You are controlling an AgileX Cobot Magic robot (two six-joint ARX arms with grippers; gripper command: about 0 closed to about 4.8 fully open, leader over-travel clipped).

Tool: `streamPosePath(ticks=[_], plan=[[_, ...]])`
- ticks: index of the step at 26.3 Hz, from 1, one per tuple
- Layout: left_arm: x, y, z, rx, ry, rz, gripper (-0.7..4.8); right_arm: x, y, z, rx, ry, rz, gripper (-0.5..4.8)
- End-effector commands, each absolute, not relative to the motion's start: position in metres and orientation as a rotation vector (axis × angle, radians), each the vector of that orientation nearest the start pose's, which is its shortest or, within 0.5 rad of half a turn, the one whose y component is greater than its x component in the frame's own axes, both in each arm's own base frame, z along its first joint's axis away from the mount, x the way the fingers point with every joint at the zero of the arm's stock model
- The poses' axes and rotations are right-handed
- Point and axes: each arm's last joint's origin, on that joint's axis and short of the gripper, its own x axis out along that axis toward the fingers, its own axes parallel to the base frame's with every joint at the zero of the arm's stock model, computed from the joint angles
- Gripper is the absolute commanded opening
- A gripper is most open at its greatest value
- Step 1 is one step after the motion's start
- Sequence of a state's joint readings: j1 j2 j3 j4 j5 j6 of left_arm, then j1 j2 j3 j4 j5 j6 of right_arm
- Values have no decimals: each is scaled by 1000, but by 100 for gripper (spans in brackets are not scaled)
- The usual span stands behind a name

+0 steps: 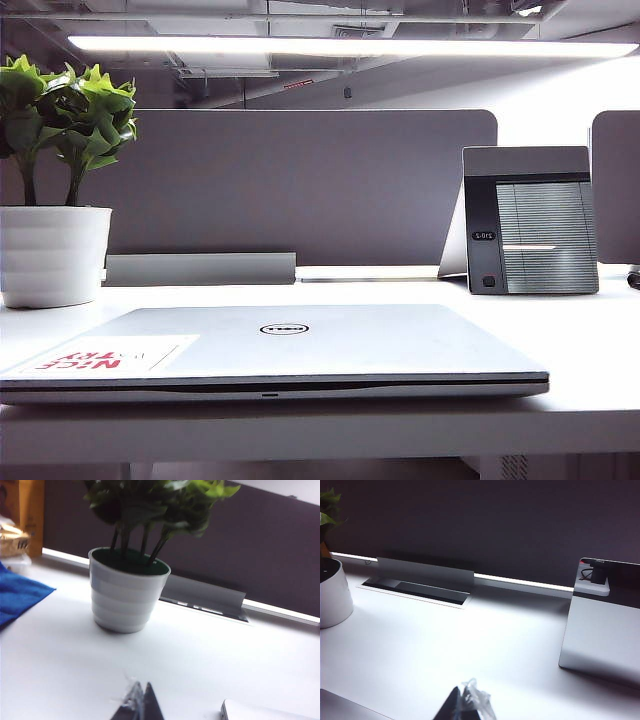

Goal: Close the laptop lid.

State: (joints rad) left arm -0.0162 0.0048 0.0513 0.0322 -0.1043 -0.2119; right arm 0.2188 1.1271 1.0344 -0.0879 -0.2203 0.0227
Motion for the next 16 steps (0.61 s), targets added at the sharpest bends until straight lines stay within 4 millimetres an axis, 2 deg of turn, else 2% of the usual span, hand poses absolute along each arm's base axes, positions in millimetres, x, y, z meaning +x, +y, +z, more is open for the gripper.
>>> streamPosePath(ticks=[1, 5, 16], plan=[[96, 1, 178, -219, -86, 24, -5, 242, 61, 365, 26, 171, 436, 0], [97, 0, 171, -218, -52, 13, -5, 242, 61, 365, 26, 171, 436, 0], [97, 0, 170, -143, -45, 15, -5, 242, 61, 365, 26, 171, 436, 0]])
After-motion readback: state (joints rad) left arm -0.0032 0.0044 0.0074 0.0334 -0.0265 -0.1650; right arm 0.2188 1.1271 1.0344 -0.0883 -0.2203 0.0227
